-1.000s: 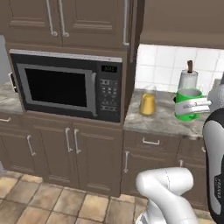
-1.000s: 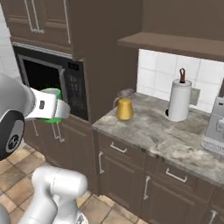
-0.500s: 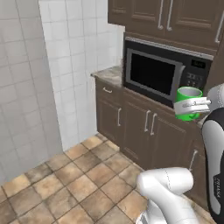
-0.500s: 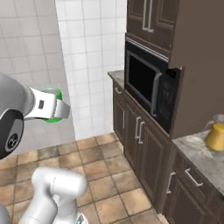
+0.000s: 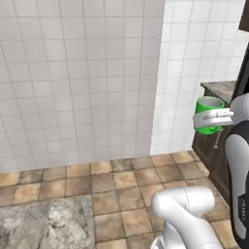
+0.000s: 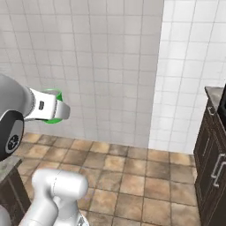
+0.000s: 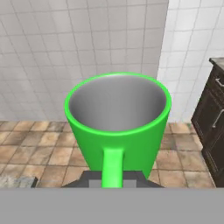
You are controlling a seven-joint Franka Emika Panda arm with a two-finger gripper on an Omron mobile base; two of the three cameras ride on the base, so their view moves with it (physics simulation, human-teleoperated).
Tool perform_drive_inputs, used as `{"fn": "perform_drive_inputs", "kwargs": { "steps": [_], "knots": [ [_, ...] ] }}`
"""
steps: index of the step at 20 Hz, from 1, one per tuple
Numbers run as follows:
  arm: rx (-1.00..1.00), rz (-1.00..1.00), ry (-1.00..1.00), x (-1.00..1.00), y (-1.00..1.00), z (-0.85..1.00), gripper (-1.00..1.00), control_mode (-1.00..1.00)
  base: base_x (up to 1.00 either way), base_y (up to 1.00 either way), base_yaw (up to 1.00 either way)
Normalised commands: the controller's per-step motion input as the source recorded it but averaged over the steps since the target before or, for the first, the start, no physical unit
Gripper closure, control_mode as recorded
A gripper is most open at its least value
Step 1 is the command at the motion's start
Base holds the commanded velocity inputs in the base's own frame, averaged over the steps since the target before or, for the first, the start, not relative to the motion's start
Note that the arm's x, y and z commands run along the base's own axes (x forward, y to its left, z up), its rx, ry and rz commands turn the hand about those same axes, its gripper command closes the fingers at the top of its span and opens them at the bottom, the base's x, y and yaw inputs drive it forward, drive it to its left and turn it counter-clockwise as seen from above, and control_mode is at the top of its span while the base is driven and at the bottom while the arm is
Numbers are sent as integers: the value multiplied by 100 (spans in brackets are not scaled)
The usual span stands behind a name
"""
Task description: There is a tray on the dining counter. Grab the cup, mug, and pitcher and place them on the tray. The pitcher may be placed next to the tray if it cannot fit the tray.
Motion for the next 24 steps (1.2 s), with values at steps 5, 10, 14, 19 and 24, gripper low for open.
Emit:
{"fn": "perform_drive_inputs", "kwargs": {
  "steps": [5, 10, 14, 19, 24],
  "knots": [
    [0, 0, 0, 0, 0, 0, 100, 100, 82, -12, 39],
    [0, 0, 0, 0, 0, 0, 100, 100, 100, -3, 32],
    [0, 0, 0, 0, 0, 0, 100, 100, 91, -40, 46],
    [0, 0, 0, 0, 0, 0, 100, 100, 52, -49, 84],
    [0, 0, 0, 0, 0, 0, 100, 100, 45, -46, 95]
  ]
}}
